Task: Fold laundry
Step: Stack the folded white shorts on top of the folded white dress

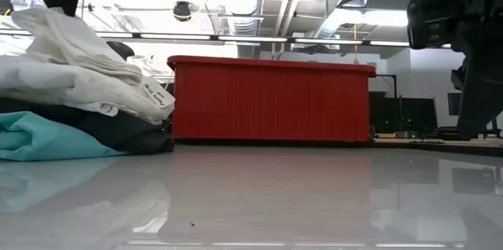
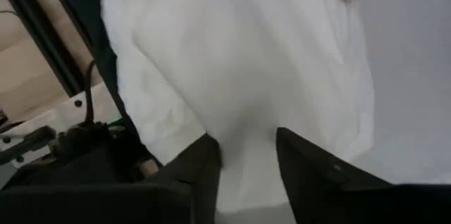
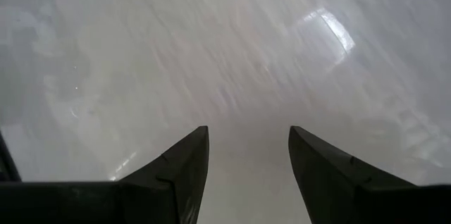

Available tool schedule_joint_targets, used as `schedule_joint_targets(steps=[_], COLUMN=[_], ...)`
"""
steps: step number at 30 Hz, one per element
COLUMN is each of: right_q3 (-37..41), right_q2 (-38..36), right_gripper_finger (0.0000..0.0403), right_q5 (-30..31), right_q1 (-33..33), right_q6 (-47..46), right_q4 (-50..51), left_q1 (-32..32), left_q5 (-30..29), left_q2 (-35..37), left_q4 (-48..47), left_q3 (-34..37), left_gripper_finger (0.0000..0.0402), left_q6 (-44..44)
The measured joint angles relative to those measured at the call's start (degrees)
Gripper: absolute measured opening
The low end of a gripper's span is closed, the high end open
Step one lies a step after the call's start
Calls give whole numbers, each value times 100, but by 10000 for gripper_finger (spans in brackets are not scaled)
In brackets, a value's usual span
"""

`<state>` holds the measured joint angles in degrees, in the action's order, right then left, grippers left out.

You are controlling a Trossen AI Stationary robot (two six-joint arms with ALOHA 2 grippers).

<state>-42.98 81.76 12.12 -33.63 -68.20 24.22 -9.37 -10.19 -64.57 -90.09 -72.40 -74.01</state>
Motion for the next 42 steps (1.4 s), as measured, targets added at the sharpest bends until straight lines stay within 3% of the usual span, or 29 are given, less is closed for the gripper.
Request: schedule_joint_targets(steps=[5,9,16,30,37,42], right_q3=[2,2,2,2,2,2], right_q2=[0,0,0,0,-2,-2], right_gripper_finger=[221,221,221,221,221,221], right_q5=[50,130,136,133,131,130], right_q1=[45,192,466,802,870,870], right_q6=[235,357,531,740,738,718], right_q4=[-167,-334,-463,-1016,-1166,-1158], left_q1=[0,2,114,288,707,1217], left_q5=[450,531,309,17,-409,-100], left_q2=[2,34,135,85,85,85], left_q4=[5,2,2,9,7,7], left_q3=[61,61,61,61,61,61], left_gripper_finger=[160,168,169,199,202,202], left_q6=[133,-5,-26,1580,1796,1732])
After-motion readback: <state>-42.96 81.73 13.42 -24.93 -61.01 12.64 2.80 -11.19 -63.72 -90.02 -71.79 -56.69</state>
